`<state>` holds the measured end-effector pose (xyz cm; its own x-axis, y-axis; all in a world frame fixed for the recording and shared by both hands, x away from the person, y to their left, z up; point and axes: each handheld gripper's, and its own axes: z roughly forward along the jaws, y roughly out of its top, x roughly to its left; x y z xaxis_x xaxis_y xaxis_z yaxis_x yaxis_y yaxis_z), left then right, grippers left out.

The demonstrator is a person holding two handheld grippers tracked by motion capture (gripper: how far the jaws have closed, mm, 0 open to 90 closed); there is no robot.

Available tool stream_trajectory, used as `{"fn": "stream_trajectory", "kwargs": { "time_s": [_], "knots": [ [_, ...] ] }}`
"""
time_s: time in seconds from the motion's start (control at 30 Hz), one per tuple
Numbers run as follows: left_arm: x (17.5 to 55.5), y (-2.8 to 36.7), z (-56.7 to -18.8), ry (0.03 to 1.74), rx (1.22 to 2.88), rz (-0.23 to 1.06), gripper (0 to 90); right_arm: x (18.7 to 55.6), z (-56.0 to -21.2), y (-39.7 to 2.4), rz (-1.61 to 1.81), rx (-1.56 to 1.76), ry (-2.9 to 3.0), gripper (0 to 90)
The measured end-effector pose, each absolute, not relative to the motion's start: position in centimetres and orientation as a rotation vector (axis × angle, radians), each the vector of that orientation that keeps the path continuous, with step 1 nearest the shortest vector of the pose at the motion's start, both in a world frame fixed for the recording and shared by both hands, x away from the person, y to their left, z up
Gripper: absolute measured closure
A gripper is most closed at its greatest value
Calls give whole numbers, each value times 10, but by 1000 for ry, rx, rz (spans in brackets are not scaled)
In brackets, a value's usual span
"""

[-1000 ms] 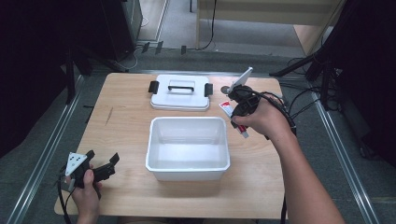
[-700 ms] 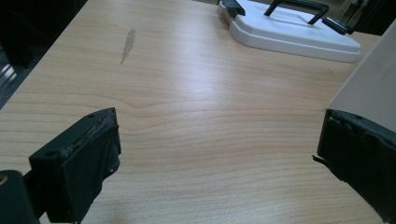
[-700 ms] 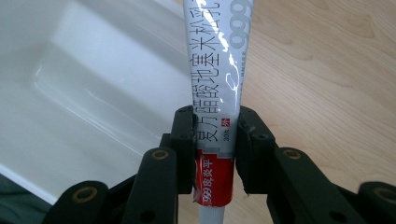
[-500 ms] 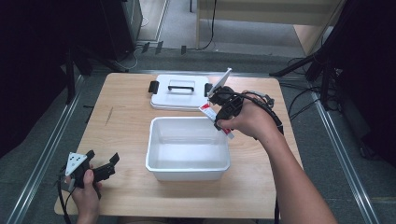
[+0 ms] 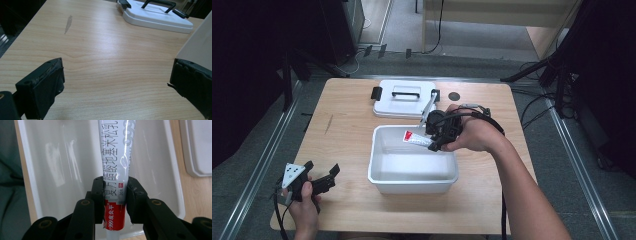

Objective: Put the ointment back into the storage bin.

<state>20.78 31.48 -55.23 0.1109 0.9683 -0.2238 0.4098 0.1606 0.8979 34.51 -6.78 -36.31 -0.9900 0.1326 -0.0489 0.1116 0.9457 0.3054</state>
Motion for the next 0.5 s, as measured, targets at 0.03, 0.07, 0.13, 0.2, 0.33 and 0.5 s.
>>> {"fn": "stream_trajectory", "kwargs": {
  "time_s": [0.03, 0.07, 0.13, 0.2, 0.33, 0.5],
  "knots": [
    [208, 315, -552, 1463, 1411, 723, 3, 345, -365, -68, 459, 175, 3039, 716],
    [208, 315, -552, 1463, 1410, 724, 3, 344, -367, -68, 447, 165, 3042, 716],
    [208, 315, -552, 1463, 1410, 724, 3, 345, -371, -68, 443, 143, 3049, 715],
    [208, 315, -552, 1462, 1411, 724, 3, 345, -374, -69, 435, 130, 3051, 716],
    [208, 315, -552, 1462, 1411, 725, 3, 343, -381, -69, 414, 101, 3066, 715],
    [208, 315, -552, 1461, 1411, 726, 3, 343, -390, -68, 402, 100, 3077, 715]
  ]
}}
